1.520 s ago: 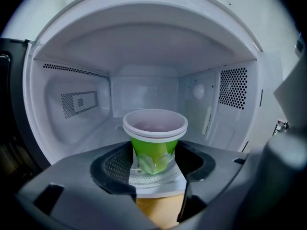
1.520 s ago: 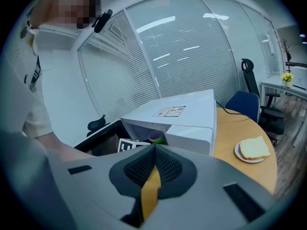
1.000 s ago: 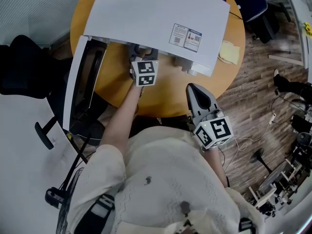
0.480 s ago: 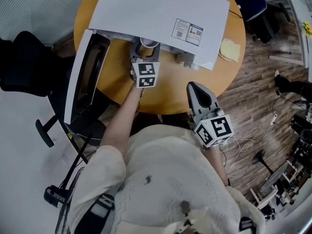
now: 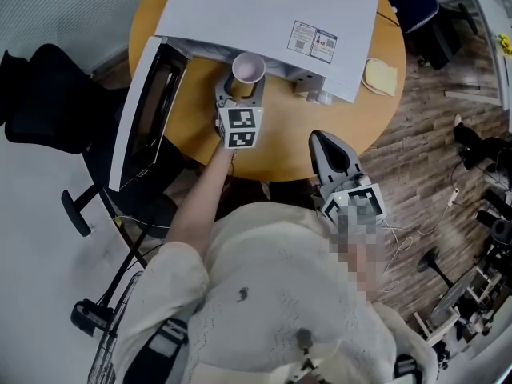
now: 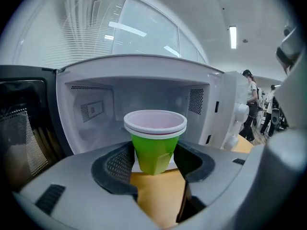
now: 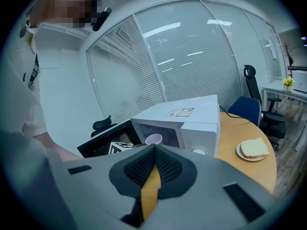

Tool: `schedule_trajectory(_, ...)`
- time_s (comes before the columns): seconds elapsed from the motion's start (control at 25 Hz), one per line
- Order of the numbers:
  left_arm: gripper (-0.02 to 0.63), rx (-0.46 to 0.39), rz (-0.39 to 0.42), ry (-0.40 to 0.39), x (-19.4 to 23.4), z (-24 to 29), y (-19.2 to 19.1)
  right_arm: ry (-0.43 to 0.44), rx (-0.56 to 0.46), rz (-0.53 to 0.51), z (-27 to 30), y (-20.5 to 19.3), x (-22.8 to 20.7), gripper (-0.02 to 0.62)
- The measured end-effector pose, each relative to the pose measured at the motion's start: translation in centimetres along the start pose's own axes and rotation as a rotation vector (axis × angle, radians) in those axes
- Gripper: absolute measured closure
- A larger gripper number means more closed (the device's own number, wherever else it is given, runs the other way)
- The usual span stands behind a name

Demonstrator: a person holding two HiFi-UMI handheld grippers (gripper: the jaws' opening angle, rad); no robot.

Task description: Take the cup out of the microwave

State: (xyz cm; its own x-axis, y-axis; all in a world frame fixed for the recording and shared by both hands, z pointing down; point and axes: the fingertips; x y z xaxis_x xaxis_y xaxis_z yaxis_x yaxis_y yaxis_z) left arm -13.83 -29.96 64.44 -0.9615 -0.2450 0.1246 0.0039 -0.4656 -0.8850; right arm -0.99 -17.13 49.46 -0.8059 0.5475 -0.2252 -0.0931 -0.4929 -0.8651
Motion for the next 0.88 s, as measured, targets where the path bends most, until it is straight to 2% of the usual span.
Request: schedule_trajectory(0.88,0.327,-0.023,0.015,-0.075,-1.9,-11.1,-0.6,-0.011,-0.026,-0.035,-1.4,-1.5,3.9,0.588)
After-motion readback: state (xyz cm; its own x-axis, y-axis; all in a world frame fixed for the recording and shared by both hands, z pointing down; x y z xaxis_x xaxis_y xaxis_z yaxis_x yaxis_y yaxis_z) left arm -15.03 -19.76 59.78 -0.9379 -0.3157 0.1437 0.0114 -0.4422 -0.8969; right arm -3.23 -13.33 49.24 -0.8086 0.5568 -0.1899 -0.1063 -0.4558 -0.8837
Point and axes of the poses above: the fingertips, and each gripper's own axes: z forward along the fingers, x to its left, y out of its top, and after that the axes turned 8 degrees about -z, right-handed
